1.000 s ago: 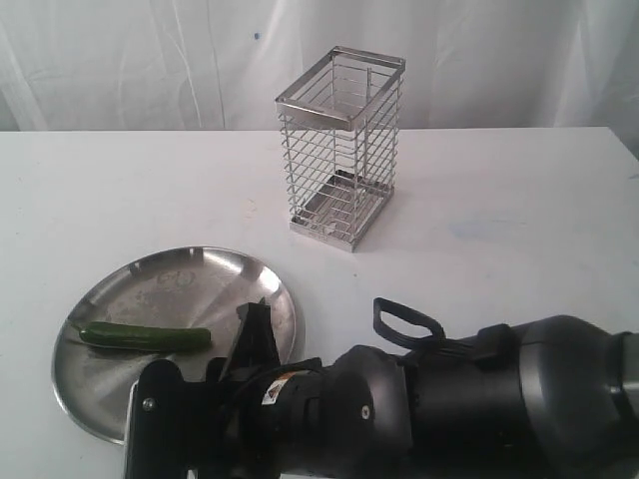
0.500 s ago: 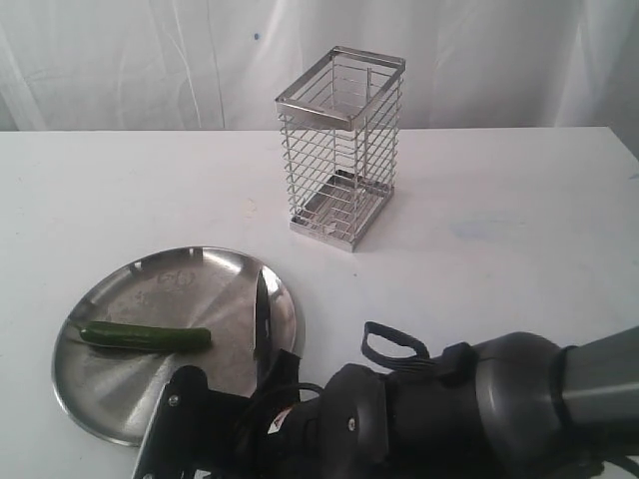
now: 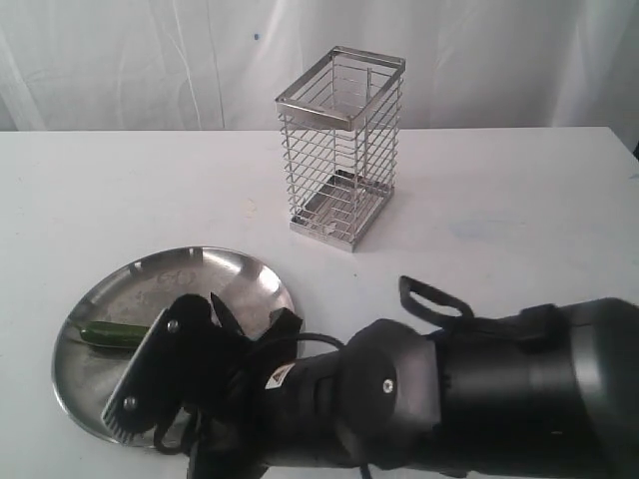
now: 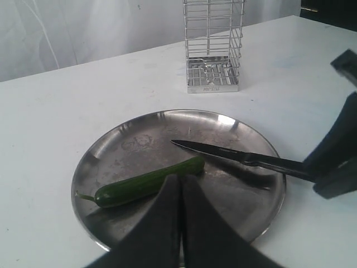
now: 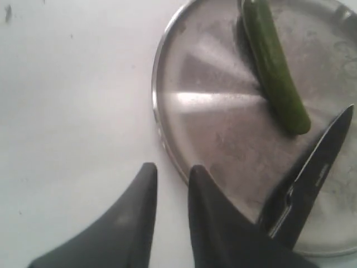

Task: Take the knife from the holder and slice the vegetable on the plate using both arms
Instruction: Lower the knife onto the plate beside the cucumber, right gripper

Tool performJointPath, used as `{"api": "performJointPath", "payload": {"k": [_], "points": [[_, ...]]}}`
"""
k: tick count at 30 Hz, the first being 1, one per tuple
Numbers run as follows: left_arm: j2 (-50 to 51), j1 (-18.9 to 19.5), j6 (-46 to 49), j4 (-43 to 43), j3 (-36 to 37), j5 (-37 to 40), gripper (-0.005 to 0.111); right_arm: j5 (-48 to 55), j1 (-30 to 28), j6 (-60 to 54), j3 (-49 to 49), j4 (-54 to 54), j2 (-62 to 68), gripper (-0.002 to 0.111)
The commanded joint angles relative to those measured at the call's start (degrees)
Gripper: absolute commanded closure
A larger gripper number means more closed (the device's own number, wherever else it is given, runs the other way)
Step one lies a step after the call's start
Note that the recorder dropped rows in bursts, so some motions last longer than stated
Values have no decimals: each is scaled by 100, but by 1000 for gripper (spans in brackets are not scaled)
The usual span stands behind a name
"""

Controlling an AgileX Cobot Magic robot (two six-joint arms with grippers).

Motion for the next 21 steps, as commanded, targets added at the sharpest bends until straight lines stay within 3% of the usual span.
{"api": "performJointPath", "payload": {"k": [1, 5, 7, 11, 15, 21], "points": [[-29, 25, -24, -11, 15, -23, 107, -9, -89, 1227, -13, 32, -551, 88], [-29, 25, -24, -11, 15, -23, 107, 448, -480, 2266, -13, 32, -860, 85], [-29, 25, -24, -11, 15, -23, 107, 1110, -1001, 2453, -13, 73, -924, 81], [-29, 25, -24, -11, 15, -23, 107, 2395, -1899, 2454, -13, 58, -933, 72], [-29, 25, -24, -11, 15, -23, 107, 2972, -2628, 2454, -13, 19, -933, 62], [-29, 25, -24, -11, 15, -23, 107, 3575, -3303, 2290, -13, -15, -724, 61]]}}
